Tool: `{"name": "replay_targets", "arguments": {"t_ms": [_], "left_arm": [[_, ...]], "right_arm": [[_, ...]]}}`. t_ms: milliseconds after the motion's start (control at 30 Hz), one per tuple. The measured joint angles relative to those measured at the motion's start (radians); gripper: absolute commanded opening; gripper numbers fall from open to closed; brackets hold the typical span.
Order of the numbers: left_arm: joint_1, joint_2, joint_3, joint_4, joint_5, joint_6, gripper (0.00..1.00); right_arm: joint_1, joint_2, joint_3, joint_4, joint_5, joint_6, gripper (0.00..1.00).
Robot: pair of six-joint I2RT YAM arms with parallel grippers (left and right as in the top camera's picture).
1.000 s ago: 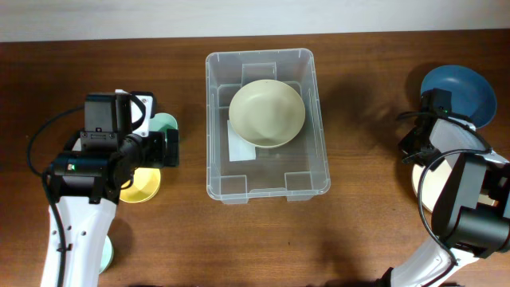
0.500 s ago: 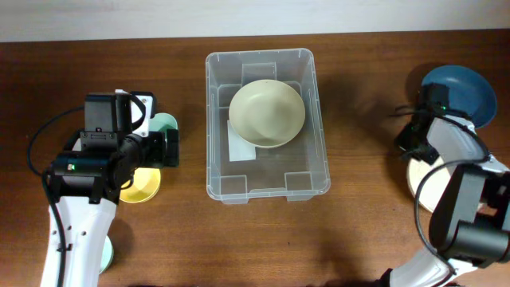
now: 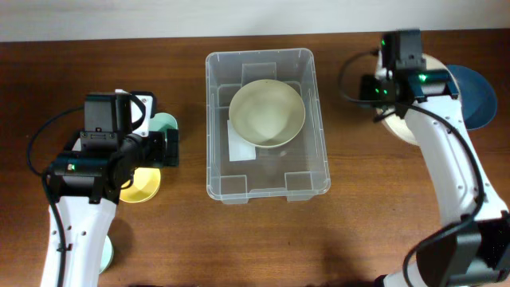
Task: Pack container
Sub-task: 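Carry the cream bowl over and stack it into the first bowl, then open the right gripper and move it to the blue bowl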
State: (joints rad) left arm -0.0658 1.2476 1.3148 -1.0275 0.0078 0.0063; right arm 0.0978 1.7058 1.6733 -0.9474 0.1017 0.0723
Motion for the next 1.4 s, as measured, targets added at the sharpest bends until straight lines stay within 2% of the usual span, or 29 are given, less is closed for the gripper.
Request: {"name": "replay_targets", "arguments": {"t_ms": [133, 400, 633, 767, 1000, 1033, 1067, 1100, 1167, 1200, 1267, 1400], "left_arm": [[0.000, 0.000, 0.000, 0.000, 0.000, 0.000, 1.00], [0.000, 0.000, 0.000, 0.000, 0.000, 0.000, 1.00], [0.000, 0.000, 0.000, 0.000, 0.000, 0.000, 1.00], [0.000, 0.000, 0.000, 0.000, 0.000, 0.000, 1.00], [0.000, 0.000, 0.000, 0.000, 0.000, 0.000, 1.00], [0.000, 0.000, 0.000, 0.000, 0.000, 0.000, 1.00], [0.000, 0.000, 0.000, 0.000, 0.000, 0.000, 1.00], [0.000, 0.000, 0.000, 0.000, 0.000, 0.000, 1.00], [0.000, 0.000, 0.000, 0.000, 0.000, 0.000, 1.00], [0.000, 0.000, 0.000, 0.000, 0.000, 0.000, 1.00], [0.000, 0.000, 0.000, 0.000, 0.000, 0.000, 1.00], [0.000, 0.000, 0.000, 0.000, 0.000, 0.000, 1.00]], "right_arm": [[0.130, -0.004, 0.148, 0.008, -0.062, -0.171, 0.04], [0.373, 0.009, 0.172, 0.016, -0.101, -0.631, 0.04], [0.403, 0.135, 0.172, -0.060, -0.219, -0.904, 0.04], [0.402, 0.215, 0.172, -0.090, -0.276, -0.991, 0.04], [0.402, 0.323, 0.172, -0.100, -0.306, -1.041, 0.04], [0.402, 0.334, 0.172, -0.100, -0.307, -1.045, 0.06], [0.402, 0.342, 0.172, -0.101, -0.307, -1.046, 0.23], [0.402, 0.344, 0.172, -0.101, -0.307, -1.049, 0.32], [0.402, 0.345, 0.172, -0.100, -0.307, -1.052, 0.42], [0.402, 0.345, 0.172, -0.100, -0.309, -1.051, 0.52], [0.402, 0.345, 0.172, -0.100, -0.310, -1.055, 0.58], [0.402, 0.345, 0.172, -0.101, -0.310, -1.039, 0.59]]}}
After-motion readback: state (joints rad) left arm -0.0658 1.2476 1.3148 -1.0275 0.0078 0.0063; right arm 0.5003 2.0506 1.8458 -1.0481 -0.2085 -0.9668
